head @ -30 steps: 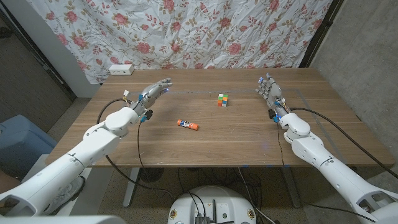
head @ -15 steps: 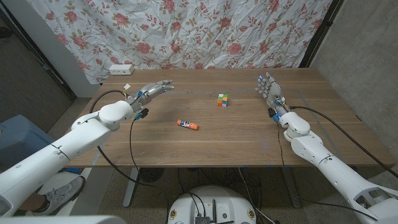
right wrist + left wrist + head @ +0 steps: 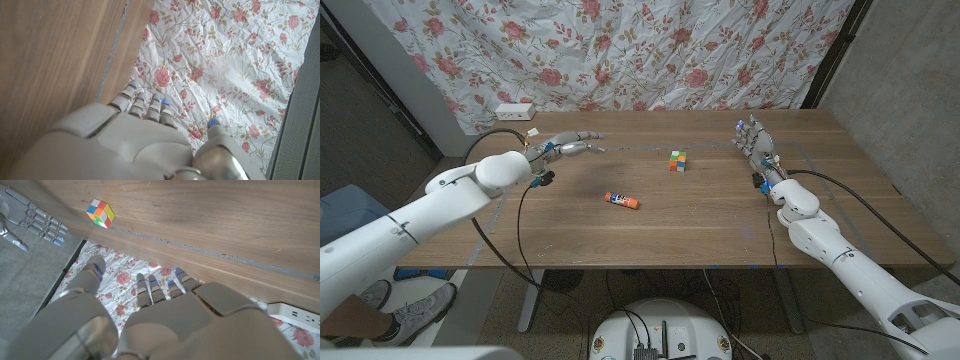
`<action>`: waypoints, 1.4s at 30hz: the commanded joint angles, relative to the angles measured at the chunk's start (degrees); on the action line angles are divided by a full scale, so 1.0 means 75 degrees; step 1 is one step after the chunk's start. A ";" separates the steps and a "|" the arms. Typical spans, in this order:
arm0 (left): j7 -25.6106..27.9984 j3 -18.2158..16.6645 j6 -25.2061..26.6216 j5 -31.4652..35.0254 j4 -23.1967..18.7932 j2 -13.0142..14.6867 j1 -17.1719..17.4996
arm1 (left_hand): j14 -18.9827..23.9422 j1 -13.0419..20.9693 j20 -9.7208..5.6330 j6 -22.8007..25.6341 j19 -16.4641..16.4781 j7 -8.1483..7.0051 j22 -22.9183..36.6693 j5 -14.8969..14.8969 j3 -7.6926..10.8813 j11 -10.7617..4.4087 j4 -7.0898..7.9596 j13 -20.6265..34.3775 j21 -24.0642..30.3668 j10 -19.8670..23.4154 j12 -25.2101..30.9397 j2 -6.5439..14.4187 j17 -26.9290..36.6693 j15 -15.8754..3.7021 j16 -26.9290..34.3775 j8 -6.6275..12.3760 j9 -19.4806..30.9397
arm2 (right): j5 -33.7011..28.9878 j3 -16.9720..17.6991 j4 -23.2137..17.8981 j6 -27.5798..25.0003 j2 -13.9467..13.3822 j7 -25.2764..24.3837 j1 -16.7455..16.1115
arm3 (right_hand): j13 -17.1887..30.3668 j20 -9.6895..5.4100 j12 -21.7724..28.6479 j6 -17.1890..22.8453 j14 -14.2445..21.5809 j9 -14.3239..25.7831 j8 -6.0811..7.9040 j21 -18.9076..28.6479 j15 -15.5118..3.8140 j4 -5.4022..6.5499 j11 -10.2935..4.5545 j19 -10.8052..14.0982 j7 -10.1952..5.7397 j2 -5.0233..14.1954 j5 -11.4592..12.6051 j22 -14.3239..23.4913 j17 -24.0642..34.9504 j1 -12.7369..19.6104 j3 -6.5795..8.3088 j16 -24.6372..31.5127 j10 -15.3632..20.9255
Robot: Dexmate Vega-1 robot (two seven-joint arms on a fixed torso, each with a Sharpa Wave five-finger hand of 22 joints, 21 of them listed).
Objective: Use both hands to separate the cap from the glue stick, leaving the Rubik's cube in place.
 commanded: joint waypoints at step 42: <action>-0.2792 0.1309 0.0969 0.5837 -0.1708 0.0446 -0.0697 | 0.0030 0.1030 -0.0542 0.0198 -0.0784 -0.0525 0.0032 0.0021 -0.0075 -0.0393 0.0038 0.0021 0.0019 0.0413 0.0007 -0.0529 0.0034 -0.0545 0.0079 0.0002 0.0039 | -0.0050 0.0032 -0.0106 -0.0317 -0.0162 -0.0182 -0.0006 | -0.0010 -0.0035 0.0039 -0.0011 -0.0018 0.0031 0.0017 0.0013 0.0003 -0.0112 -0.0036 -0.0119 0.0020 0.0111 0.0080 0.0020 -0.0112 0.0044 0.0015 0.0049 0.0007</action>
